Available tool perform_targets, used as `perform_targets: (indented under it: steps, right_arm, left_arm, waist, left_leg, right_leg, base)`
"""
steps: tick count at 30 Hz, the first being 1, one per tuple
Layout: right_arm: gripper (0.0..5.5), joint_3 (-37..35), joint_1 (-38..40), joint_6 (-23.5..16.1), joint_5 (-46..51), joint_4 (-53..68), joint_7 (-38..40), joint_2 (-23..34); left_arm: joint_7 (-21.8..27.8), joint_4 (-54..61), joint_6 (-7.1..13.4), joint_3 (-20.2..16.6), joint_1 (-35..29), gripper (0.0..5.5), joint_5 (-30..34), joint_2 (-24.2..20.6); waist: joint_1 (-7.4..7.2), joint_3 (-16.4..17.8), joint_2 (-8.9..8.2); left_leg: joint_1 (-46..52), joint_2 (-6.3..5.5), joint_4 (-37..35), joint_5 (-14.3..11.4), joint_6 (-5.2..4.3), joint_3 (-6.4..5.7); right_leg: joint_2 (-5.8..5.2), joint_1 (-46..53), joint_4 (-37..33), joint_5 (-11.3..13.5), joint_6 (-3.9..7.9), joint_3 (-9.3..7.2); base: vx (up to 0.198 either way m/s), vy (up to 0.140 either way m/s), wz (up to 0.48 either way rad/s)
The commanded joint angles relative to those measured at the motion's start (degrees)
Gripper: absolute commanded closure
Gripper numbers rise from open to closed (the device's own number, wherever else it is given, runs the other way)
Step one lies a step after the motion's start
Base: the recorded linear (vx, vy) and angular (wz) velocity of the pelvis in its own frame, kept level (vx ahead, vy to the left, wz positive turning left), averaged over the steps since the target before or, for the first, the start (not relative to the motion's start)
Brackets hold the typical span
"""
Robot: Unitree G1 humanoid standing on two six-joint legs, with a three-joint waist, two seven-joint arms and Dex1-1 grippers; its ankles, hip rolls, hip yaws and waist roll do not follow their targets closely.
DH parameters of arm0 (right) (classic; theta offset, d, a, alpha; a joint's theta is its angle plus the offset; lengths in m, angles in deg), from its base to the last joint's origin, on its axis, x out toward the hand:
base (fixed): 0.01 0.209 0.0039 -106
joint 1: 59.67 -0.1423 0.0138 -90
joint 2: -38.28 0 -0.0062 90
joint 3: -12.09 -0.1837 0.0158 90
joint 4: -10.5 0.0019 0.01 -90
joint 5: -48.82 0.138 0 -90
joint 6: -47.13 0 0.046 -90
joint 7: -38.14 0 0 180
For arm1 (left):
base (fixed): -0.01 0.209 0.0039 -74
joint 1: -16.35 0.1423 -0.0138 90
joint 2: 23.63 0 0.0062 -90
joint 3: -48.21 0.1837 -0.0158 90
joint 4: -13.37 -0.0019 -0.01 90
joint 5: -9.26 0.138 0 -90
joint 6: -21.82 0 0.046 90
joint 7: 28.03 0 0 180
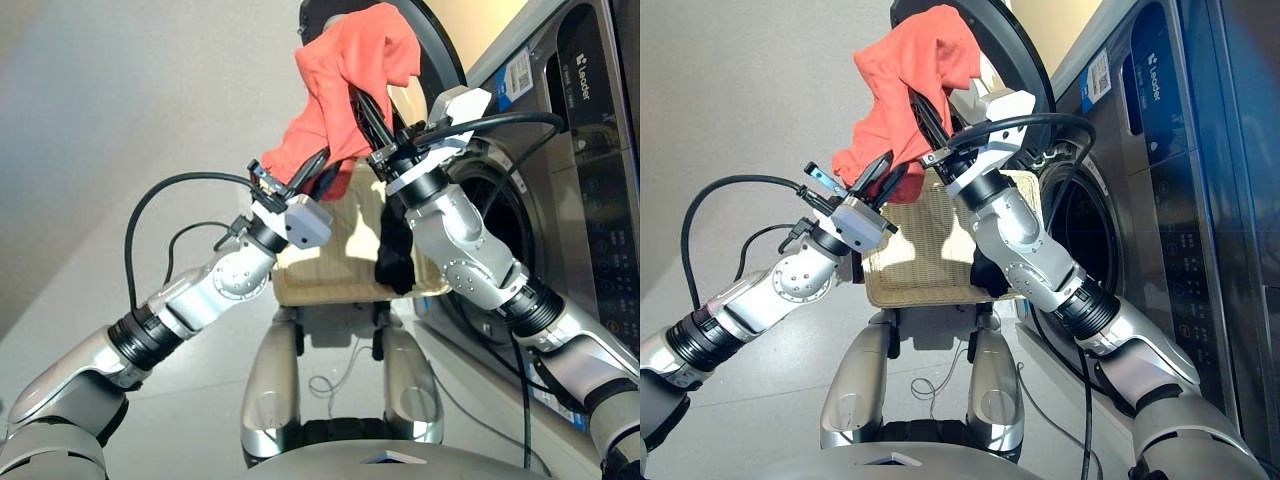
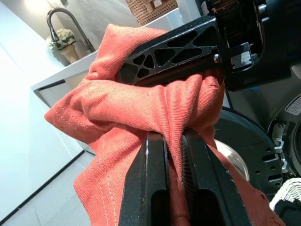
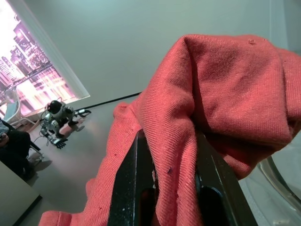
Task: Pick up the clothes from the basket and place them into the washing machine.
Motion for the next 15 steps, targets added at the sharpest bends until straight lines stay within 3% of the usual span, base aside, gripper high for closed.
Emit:
perform_targets:
  steps: [1, 8, 9, 10, 11, 15]
  right_arm:
    - [5.50, -2.3, -0.7, -1.3, -0.5, 1.1, 0.6, -0.5]
    - [5.50, -2.7, 1.4, -1.6, -0.3, 1.0, 0.5, -1.3]
    - [5.50, -3.5, 2.7, -1.7, -0.7, 0.5, 0.9, -1.8]
    - [5.50, -4.0, 3.5, -1.9, -1.1, 0.2, 1.3, -2.2]
    - [5.50, -4.0, 3.6, -1.9, -1.1, 0.3, 1.3, -2.2]
    - [5.50, -7.5, 8.2, -3.5, -2.1, -3.1, 3.7, -5.4]
  left_arm:
    - [-2.7, 7.2, 4.7, 1.7, -4.6, 5.50, 3.3, 3.1]
    - [-2.9, 6.3, 4.5, 1.5, -4.4, 5.50, 4.1, 3.7]
    - [-2.9, 5.6, 4.4, 1.2, -3.5, 4.10, 3.4, 4.2]
    - [-2.9, 5.5, 4.4, 1.0, -3.1, 1.04, 2.9, 4.4]
    - [-2.9, 5.5, 4.4, 1.0, -3.1, 0.00, 2.9, 4.4]
    - [-3.0, 5.2, 4.4, 0.5, -1.8, 0.00, 2.0, 5.4]
  waist:
    - [1.04, -5.1, 0.41]
    - [1.08, -5.2, 0.41]
    - [1.10, -5.2, 0.50]
    - [1.12, -5.2, 0.56]
    - [1.12, -5.2, 0.55]
    - [1.09, -5.1, 0.85]
  left_leg:
    - [2.0, -1.06, -2.3, 0.7, -1.41, 2.03]
    - [1.5, -1.17, -1.9, 0.5, -1.33, 1.84]
    - [1.5, -1.24, -1.9, 0.5, -1.27, 1.77]
    - [1.5, -1.27, -1.8, 0.5, -1.23, 1.74]
    - [1.5, -1.27, -1.8, 0.5, -1.23, 1.74]
    - [1.2, -1.38, -1.5, 0.4, -0.97, 1.67]
  right_leg:
    - [-1.14, -4.0, 5.3, -0.3, 1.49, 0.33]
    - [-1.25, -4.1, 5.5, -0.4, 1.45, 0.46]
    - [-1.24, -4.1, 5.5, -0.4, 1.47, 0.48]
    - [-1.28, -4.1, 5.5, -0.4, 1.47, 0.50]
    - [-1.28, -4.1, 5.5, -0.4, 1.47, 0.50]
    - [-1.47, -4.1, 5.5, -0.4, 1.47, 0.50]
  base:
    - [0.000, 0.000, 0.000]
    - [0.000, 0.000, 0.000]
    - [0.000, 0.000, 0.000]
    - [0.000, 0.000, 0.000]
    - [0.000, 0.000, 0.000]
    - [0.000, 0.000, 0.000]
